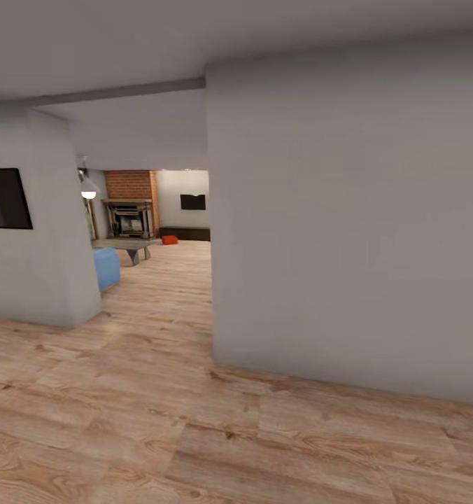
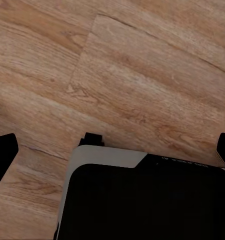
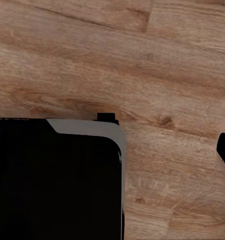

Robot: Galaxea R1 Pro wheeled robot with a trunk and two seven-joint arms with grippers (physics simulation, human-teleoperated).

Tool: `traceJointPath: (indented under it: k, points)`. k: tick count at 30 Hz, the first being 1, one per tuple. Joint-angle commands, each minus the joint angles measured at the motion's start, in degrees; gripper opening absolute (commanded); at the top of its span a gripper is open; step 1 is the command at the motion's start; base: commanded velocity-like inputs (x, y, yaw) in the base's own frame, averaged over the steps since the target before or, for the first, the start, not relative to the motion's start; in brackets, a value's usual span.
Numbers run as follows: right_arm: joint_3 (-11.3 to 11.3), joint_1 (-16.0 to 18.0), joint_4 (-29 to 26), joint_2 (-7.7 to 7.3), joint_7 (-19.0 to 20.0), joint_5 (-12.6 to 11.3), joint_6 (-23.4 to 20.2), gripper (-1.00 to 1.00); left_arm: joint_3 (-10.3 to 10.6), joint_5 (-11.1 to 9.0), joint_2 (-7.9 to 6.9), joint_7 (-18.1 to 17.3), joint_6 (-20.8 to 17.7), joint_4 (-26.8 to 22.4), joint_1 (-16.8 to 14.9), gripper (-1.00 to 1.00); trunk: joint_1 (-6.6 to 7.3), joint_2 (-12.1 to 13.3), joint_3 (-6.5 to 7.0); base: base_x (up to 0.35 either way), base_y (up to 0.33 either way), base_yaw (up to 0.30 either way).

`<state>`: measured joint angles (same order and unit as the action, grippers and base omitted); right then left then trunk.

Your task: Move the two storage containers from the living room to the garage. In the garage, place one container on the floor and stack the other container on top of it (either order is fine).

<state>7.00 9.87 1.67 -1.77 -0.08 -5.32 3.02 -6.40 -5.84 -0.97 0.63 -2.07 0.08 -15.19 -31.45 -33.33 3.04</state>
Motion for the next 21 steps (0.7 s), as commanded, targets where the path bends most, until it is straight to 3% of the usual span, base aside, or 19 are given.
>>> traceJointPath:
  k: [1,12,21]
  points:
    - [0.48,0.06,0.18,0.01,-0.01,-0.53,0.32,1.0,-0.19,-0.58,0.0,0.06,-0.21,0.01,-0.02,1.0,-0.05,-0.02,-0.01,0.323,0.0,0.0]
    - [0.45,0.06,0.18,0.17,-0.01,-0.25,0.41,1.0,-0.19,-0.58,0.0,-0.01,-0.26,0.01,-0.02,1.0,-0.05,-0.02,-0.01,0.323,0.0,0.011]
    - [0.38,0.06,0.18,0.11,-0.01,-0.47,0.41,1.0,-0.19,-0.58,0.0,0.01,-0.38,0.01,-0.02,1.0,-0.05,-0.02,-0.01,0.323,0.0,0.225]
